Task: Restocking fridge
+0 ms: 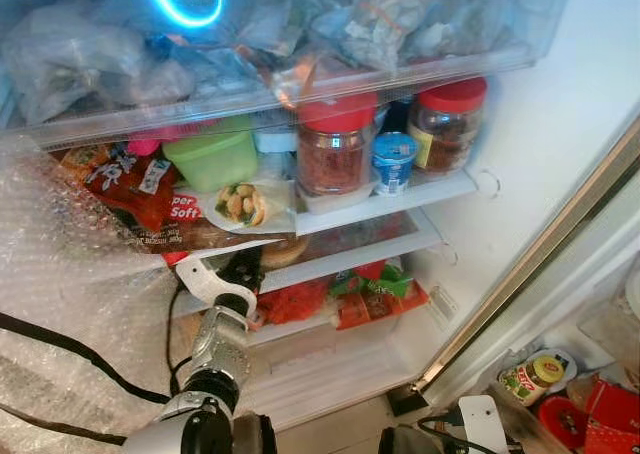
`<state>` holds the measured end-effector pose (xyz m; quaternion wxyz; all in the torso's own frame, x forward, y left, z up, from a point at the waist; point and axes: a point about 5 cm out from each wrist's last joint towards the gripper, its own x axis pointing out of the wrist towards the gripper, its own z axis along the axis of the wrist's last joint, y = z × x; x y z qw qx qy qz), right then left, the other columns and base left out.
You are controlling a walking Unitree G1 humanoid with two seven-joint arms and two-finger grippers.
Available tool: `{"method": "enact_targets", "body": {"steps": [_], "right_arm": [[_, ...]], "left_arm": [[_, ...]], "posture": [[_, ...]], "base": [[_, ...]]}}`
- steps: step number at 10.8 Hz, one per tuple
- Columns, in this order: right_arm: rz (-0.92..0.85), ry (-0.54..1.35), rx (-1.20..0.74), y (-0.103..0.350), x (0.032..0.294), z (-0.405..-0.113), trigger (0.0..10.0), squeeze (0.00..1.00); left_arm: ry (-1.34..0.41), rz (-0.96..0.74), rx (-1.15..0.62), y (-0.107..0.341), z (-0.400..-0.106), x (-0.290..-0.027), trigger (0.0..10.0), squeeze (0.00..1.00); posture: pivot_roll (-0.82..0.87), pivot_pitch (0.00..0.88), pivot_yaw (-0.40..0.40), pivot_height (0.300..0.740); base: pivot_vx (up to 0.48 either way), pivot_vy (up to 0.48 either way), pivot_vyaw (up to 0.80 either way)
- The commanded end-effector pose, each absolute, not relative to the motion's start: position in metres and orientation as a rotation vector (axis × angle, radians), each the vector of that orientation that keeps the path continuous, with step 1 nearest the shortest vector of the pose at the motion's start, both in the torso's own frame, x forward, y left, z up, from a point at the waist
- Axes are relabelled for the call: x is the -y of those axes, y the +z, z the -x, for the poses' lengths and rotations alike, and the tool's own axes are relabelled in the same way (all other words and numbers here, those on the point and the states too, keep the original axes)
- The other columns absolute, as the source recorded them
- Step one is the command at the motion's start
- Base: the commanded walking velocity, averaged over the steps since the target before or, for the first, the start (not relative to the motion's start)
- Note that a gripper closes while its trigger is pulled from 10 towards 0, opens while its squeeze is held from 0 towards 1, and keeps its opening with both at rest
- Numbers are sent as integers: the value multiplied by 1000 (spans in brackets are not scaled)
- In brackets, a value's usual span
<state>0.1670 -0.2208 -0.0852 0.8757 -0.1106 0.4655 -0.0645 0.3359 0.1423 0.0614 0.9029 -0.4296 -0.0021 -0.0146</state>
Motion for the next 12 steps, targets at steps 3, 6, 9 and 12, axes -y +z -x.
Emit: {"method": "enact_targets", "body": {"steps": [3, 6, 9, 12], "right_arm": [[236, -124, -980, -87, 220, -164, 10000, 0], [241, -117, -981, -87, 219, -164, 10000, 0], [245, -118, -986, -87, 220, -163, 10000, 0], [247, -117, -985, -87, 219, -164, 10000, 0]], "left_arm": [[-83, 944, 43, 67, -337, -141, 10000, 0], [-107, 981, 0, 55, -328, -140, 10000, 0], [-116, 1020, -7, 53, -326, -140, 10000, 0], [-181, 926, 1, 56, -323, -136, 10000, 0]], "posture": [[-71, 47, -7, 651], [-68, 43, -7, 651], [-69, 40, -8, 651], [-69, 36, -8, 651]], "base": [[0, 0, 0], [0, 0, 0], [0, 0, 0], [0, 0, 0]]}}
